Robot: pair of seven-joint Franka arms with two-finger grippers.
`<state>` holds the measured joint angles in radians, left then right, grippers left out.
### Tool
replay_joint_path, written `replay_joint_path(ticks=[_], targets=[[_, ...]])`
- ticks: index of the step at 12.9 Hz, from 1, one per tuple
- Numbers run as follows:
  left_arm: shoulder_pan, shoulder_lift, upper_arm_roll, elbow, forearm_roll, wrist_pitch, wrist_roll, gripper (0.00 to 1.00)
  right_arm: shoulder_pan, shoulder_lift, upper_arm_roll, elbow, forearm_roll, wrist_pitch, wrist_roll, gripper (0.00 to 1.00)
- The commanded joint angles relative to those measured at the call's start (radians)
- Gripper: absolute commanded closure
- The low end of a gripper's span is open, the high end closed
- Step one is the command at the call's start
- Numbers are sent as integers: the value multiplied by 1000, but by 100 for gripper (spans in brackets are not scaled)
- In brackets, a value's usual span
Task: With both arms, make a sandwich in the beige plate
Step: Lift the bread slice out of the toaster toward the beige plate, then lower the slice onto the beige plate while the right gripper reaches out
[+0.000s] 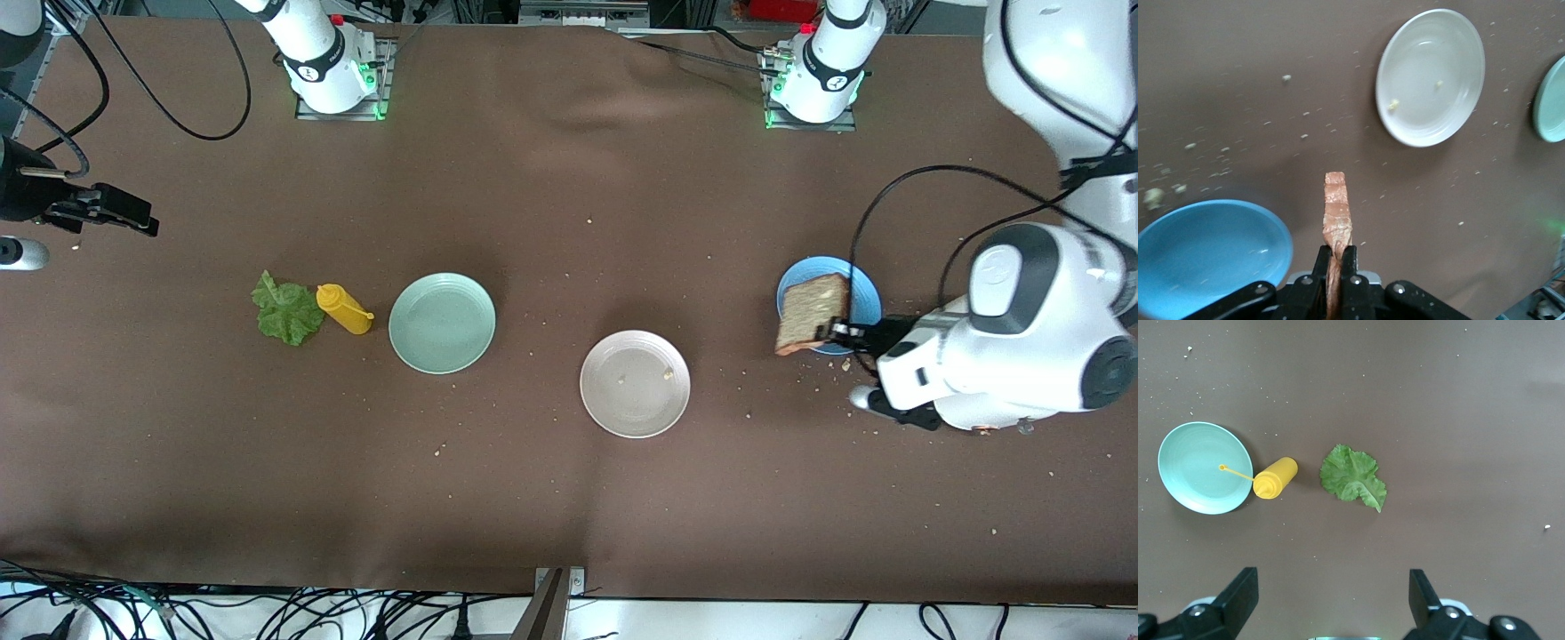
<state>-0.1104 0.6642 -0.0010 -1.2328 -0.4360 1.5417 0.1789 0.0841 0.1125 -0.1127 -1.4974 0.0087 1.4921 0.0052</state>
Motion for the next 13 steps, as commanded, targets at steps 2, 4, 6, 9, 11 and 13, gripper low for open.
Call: replay_joint_path(ticks=[2, 4, 6, 9, 11, 13], targets=[[-101, 104, 10, 23, -267, 150, -68, 100, 2, 26, -2, 12, 20, -85, -13, 0], [-127, 168, 10, 21, -427, 182, -140, 100, -7, 42, -5, 12, 28, -90, -7, 0], [-147, 205, 10, 19, -487, 240, -141, 100, -15, 73, -11, 13, 45, -81, -104, 0], [-192, 242, 9, 19, -491, 382, -145, 100, -58, 117, -18, -4, 72, 0, -368, 0], [-199, 252, 9, 19, -491, 429, -150, 100, -96, 136, -18, -32, 134, 7, -440, 0], [-199, 255, 9, 19, -491, 436, -147, 96, -128, 162, -18, -75, 210, 51, -598, 0]])
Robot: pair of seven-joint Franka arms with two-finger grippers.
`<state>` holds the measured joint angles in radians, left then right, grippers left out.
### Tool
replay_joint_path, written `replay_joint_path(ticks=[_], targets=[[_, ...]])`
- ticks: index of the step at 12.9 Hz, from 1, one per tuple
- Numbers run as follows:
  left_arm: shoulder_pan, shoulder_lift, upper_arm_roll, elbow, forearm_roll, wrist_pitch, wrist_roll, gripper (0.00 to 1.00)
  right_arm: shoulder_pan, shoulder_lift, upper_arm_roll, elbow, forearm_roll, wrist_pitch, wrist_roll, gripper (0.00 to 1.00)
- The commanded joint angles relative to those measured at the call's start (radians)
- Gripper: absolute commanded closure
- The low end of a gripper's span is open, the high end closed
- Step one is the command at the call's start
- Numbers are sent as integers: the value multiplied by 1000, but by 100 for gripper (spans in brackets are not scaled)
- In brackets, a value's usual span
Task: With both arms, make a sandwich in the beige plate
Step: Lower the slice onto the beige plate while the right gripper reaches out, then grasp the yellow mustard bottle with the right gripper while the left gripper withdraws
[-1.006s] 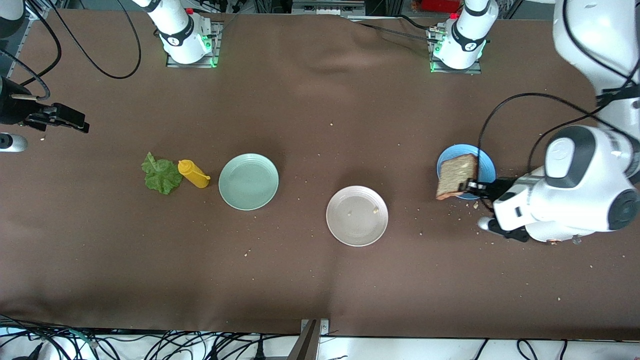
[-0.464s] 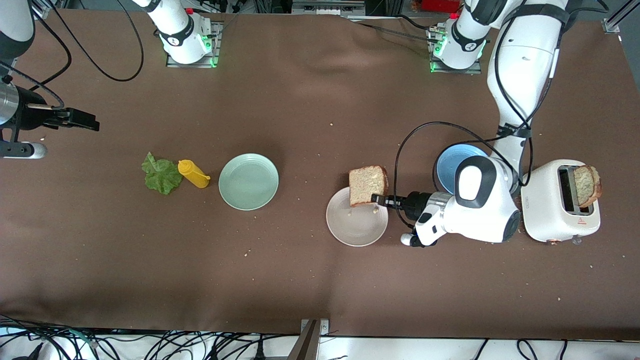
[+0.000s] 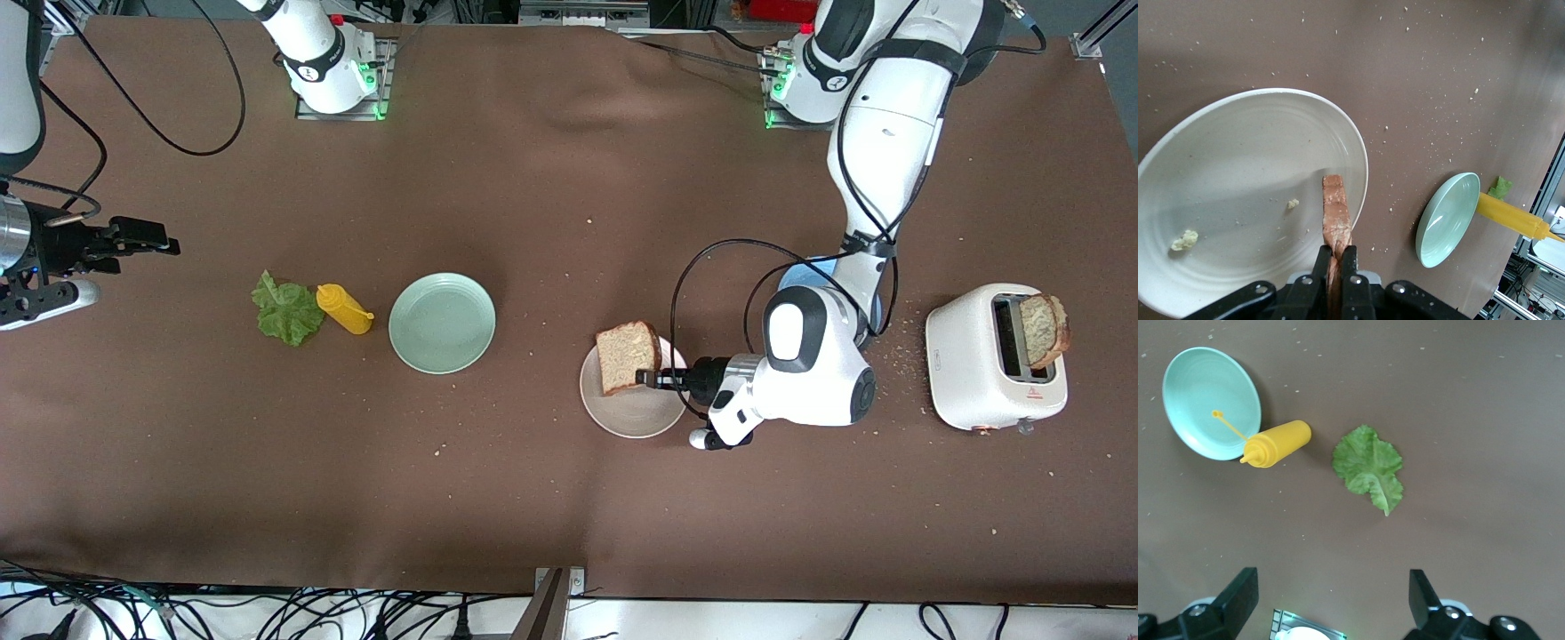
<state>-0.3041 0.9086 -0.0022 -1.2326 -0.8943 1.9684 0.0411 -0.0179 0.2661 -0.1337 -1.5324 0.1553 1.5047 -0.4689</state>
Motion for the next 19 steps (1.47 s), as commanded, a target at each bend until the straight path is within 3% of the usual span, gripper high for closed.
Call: replay_joint_path(ticks=[1, 2, 6, 10, 14, 16, 19], targets=[[-4, 12, 11, 19, -29, 9, -1, 57, -40, 22, 3, -55, 91, 58, -227, 0], [-7, 15, 11, 19, -17, 10, 5, 1, -56, 30, 3, -77, 145, 84, -328, 0], [-6, 6, 28, 19, 30, 9, 0, 0, -73, 61, 2, -167, 311, 169, -730, 0], [5, -10, 105, 21, 116, 6, 0, 0, -82, 182, 3, -175, 476, 160, -1164, 0], [61, -89, 174, 19, 315, -34, -3, 0, -102, 278, 3, -193, 602, 143, -1506, 0], [111, -131, 174, 25, 421, -133, -3, 0, -111, 347, 3, -195, 715, 94, -1679, 1], [157, -224, 174, 24, 613, -258, -1, 0, -112, 409, 8, -213, 793, 86, -1864, 1]])
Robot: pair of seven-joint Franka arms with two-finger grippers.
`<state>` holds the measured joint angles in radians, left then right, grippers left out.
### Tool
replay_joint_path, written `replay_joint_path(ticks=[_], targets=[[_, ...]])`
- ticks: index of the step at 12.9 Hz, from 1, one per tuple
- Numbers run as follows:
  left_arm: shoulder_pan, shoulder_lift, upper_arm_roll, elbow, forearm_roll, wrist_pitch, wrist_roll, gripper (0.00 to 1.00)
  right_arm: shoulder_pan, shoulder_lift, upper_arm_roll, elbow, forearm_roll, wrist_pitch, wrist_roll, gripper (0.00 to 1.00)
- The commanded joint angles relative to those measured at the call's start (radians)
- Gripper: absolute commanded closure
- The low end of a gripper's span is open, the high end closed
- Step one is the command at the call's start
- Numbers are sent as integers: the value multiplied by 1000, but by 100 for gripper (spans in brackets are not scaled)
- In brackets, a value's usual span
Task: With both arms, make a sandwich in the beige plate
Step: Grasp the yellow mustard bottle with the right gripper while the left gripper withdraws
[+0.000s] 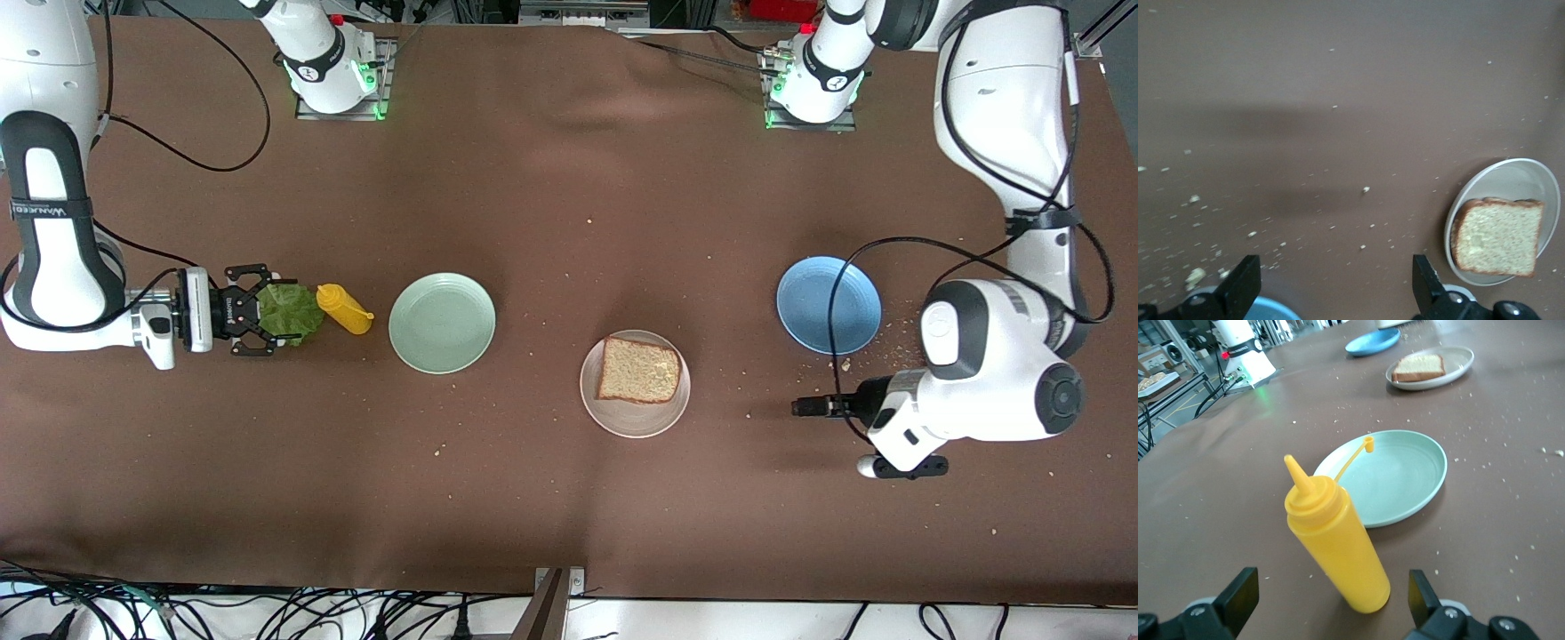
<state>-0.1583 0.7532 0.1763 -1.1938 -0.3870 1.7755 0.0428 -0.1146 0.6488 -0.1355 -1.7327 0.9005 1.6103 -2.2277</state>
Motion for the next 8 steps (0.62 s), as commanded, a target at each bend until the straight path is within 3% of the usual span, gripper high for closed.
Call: replay_joint_path(ticks=[1, 3, 5, 7, 8], targets=[[19, -98, -5, -16, 168, -95, -3, 0, -17, 32, 10, -39, 79, -21, -154, 1], [23, -164, -3, -16, 250, -160, -3, 0, -8, 46, 16, -68, 132, -27, -211, 1], [23, -227, -3, -13, 333, -203, -3, 0, -11, 78, 60, -70, 179, -50, -254, 1], [25, -277, -1, -13, 382, -229, -3, 0, -11, 95, 62, -71, 189, -61, -282, 1], [29, -294, 2, -15, 404, -231, -4, 0, -11, 97, 63, -70, 189, -61, -279, 23]])
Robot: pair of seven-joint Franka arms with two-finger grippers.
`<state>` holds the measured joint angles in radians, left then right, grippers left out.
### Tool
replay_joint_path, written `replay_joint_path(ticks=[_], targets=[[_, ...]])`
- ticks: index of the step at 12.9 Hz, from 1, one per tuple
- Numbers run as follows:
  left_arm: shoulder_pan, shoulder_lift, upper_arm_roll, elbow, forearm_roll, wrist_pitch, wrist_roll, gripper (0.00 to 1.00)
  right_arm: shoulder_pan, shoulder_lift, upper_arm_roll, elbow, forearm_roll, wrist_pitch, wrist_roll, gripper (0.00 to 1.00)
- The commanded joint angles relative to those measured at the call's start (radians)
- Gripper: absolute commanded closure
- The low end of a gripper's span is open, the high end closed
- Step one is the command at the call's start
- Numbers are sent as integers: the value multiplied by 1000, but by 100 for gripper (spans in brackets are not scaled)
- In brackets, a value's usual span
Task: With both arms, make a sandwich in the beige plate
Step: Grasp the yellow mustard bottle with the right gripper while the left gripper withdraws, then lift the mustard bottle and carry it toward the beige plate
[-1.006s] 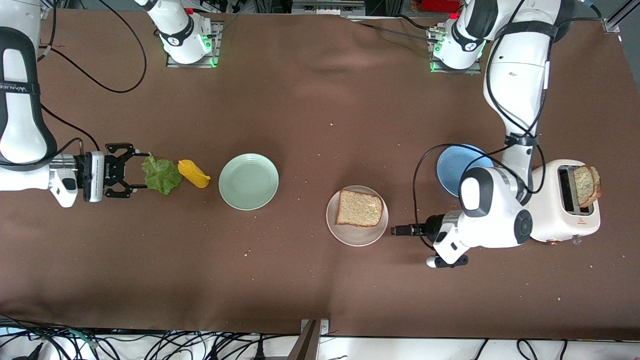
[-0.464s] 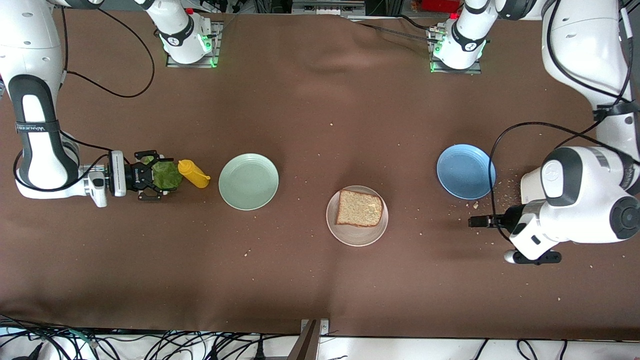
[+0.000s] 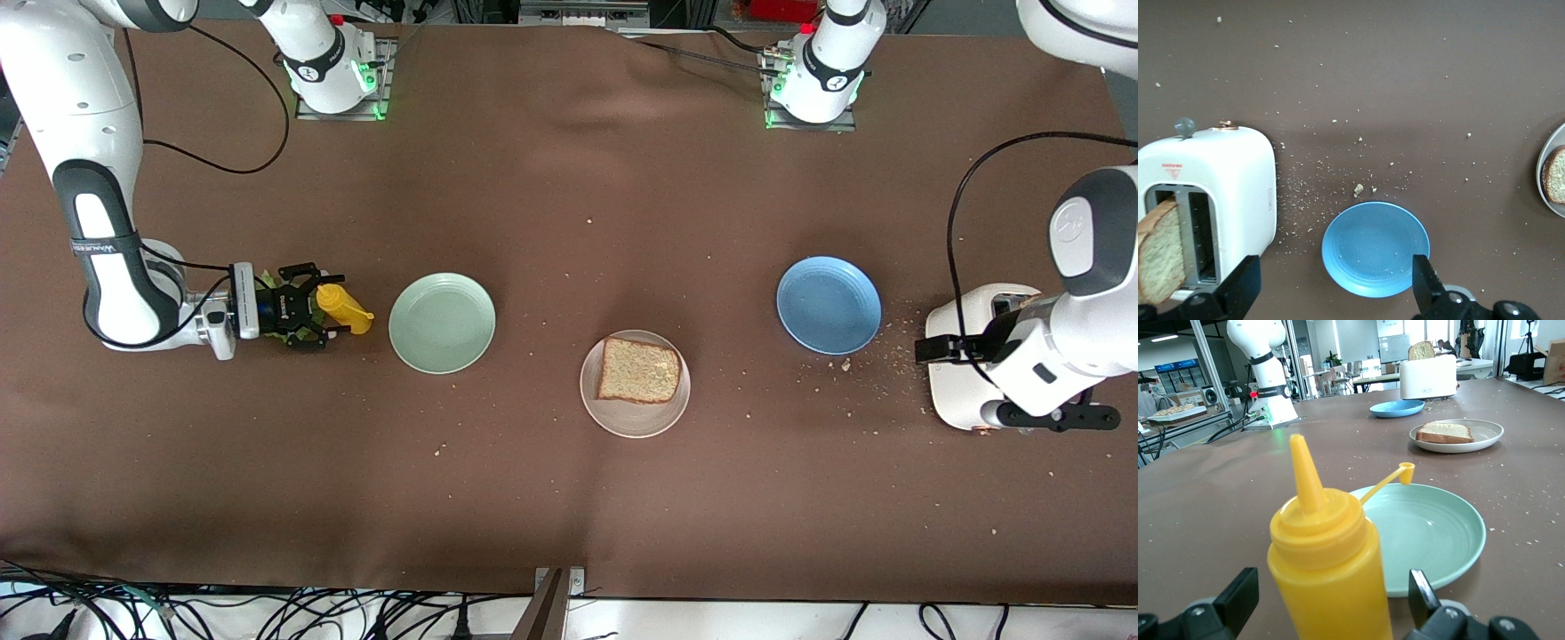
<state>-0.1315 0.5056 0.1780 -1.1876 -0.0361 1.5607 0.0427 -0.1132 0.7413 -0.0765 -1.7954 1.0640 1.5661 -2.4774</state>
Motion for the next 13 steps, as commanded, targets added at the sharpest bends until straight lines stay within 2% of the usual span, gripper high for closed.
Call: replay_joint_path(ticks=[1, 2, 3, 5, 8, 10, 12, 13], targets=[[13, -47, 3, -20, 62, -16, 0, 0, -11, 4, 3, -7, 24, -18, -20, 67], [21, -47, 0, -20, 52, -16, 2, 0, -11, 4, 3, -7, 22, -23, -20, 97], [23, -47, -3, -26, 53, -16, 2, 0, -10, 7, 3, 4, 21, -31, -11, 100], [19, -44, -8, -27, 51, -16, 0, 0, -7, 0, 4, 17, 16, -34, 24, 100], [23, -39, -8, -29, 50, -17, 0, 0, 47, -26, 4, 94, -1, -31, 260, 100], [23, -38, -6, -30, 39, -16, 0, 0, 102, -25, 4, 190, -53, -2, 445, 100], [23, -38, -8, -30, 33, -17, 0, 0, 177, -31, 1, 240, -85, 58, 604, 100], [23, -38, -8, -32, 33, -16, 0, 0, 213, -31, 1, 290, -132, 80, 697, 100]])
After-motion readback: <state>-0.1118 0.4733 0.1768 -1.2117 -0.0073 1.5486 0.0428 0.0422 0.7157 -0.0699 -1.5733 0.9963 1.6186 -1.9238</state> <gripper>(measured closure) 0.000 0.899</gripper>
